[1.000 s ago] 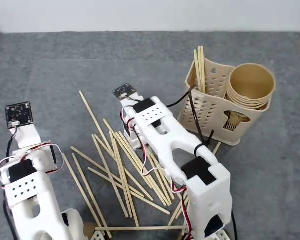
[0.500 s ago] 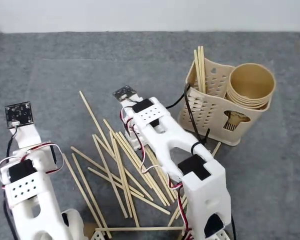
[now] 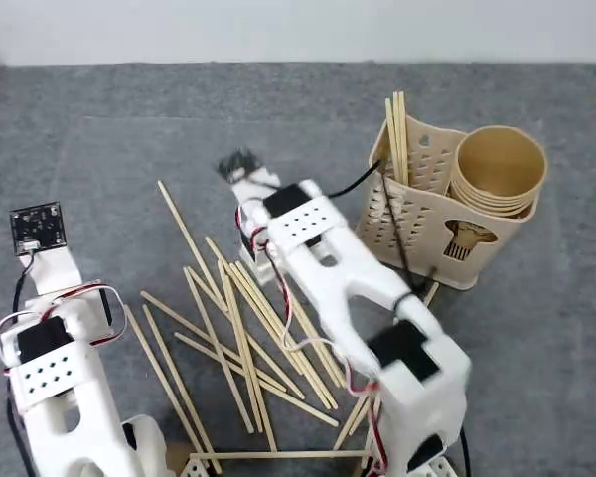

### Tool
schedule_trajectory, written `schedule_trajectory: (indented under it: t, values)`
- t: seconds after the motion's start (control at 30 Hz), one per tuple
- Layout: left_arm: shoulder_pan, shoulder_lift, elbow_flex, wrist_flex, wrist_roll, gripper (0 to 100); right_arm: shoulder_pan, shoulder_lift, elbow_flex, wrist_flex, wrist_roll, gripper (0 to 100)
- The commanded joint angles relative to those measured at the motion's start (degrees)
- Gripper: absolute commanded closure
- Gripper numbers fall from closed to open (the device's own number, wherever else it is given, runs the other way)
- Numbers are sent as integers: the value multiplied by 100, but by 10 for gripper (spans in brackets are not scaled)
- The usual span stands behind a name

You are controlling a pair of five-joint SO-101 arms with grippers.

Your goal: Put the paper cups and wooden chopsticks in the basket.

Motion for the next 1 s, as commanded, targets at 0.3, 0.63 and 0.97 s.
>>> schedule_trajectory:
  t: [0.3, 0.63, 0.97]
  values:
    - [-9, -132, -31, -114, -44, 985, 66, -2782, -141, 57, 237, 991]
    - [-9, -132, -31, -114, -35, 985, 998, -3890, -1266, 40, 237, 991]
    - [-9, -132, -31, -114, -35, 985, 2141, -3943, -2171, -673, 484, 991]
